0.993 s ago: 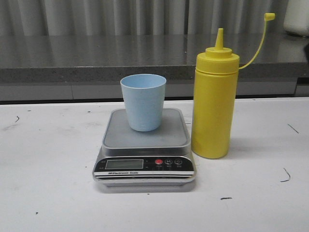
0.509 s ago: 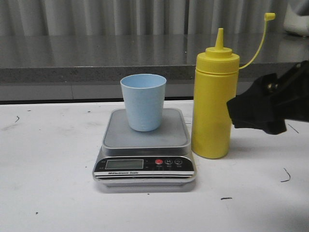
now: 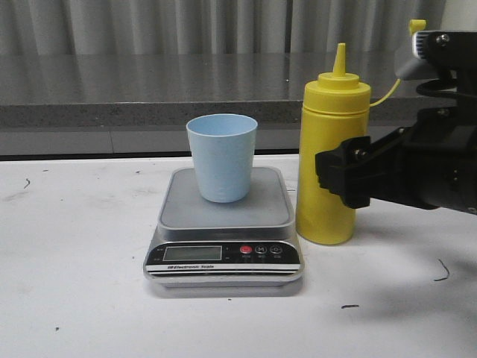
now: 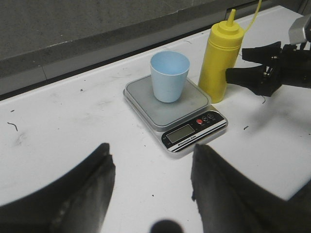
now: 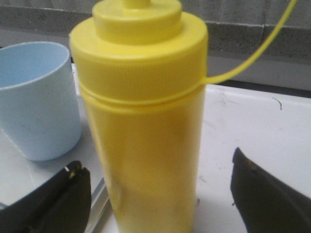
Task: Pour seasoning into cup on scale with both arms
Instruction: 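Reach the right gripper to the yellow squeeze bottle and grasp it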
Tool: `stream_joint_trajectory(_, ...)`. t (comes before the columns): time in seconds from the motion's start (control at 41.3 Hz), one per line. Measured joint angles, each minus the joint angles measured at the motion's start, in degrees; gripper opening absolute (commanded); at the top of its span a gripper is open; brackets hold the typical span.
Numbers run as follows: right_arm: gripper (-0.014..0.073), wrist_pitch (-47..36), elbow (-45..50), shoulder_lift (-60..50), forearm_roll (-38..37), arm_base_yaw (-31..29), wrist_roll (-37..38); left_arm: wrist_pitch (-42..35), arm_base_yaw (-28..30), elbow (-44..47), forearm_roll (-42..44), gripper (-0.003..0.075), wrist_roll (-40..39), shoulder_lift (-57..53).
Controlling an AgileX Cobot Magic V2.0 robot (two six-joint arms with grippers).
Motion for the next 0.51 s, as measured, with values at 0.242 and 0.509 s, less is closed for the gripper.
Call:
stream_joint_trajectory(0.242,0.0605,-2.94,-4.74,7.22,-0.52,-0.22,0.20,0.00,0.00,0.00,0.00,0.0364,0.00,0.00)
stream_joint_trajectory(0.509,0.0547,-3.20,-9.36,12.93,-0.31,-0.55,0.23,0.00,0.00,0.00,0.00,0.0364,0.00,0.00)
